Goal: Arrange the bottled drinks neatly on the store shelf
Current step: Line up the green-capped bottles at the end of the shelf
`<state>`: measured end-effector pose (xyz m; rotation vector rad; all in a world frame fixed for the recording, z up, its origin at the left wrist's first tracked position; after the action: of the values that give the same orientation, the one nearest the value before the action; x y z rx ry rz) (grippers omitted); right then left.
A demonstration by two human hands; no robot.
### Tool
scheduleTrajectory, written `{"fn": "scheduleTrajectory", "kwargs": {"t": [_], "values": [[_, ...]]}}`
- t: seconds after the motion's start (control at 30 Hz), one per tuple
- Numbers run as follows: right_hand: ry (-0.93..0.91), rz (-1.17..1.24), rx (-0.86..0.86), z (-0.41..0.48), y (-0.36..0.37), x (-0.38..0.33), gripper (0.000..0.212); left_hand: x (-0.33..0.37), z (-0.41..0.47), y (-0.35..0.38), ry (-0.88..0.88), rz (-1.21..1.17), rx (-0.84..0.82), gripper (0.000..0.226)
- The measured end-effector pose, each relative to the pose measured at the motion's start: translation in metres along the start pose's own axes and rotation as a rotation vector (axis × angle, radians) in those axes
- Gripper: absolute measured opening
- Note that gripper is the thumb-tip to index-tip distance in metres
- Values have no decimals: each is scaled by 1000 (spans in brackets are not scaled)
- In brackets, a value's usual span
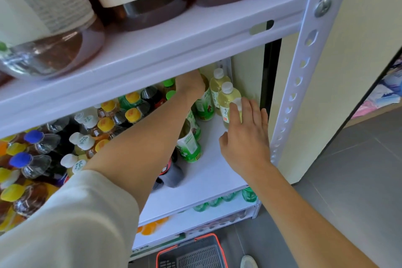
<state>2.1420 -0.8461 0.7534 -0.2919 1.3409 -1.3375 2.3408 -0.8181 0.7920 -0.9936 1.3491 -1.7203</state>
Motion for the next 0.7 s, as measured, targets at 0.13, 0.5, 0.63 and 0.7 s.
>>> {"fn": "scheduleTrajectory", "kwargs": {"t": [0.13, 0.5, 0.63, 0.7], "values": [[-139, 133, 71, -6, -11, -16, 56, 2, -19, -8, 79, 65, -64, 29], [-179, 462, 26, -54, 13, -26, 41, -36, -117, -8, 256, 653, -273, 38], [-102, 498, -75, -72, 34, -22, 49, -39, -116, -7, 290, 566, -279, 44], [-29, 508, -163, -77, 50, -11, 58, -26, -124, -13, 378, 529, -221, 32]]}}
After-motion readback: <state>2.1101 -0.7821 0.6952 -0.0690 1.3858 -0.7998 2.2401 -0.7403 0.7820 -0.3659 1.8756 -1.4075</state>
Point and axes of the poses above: each hand's wrist, its own z-axis towards the middle knuckle, its own y-axis out of the palm, x = y × z, the point moved 10 cm from there along z, towards the middle knuckle, and after that the axes turned 9 degrees about z, right-handed, at the moved point
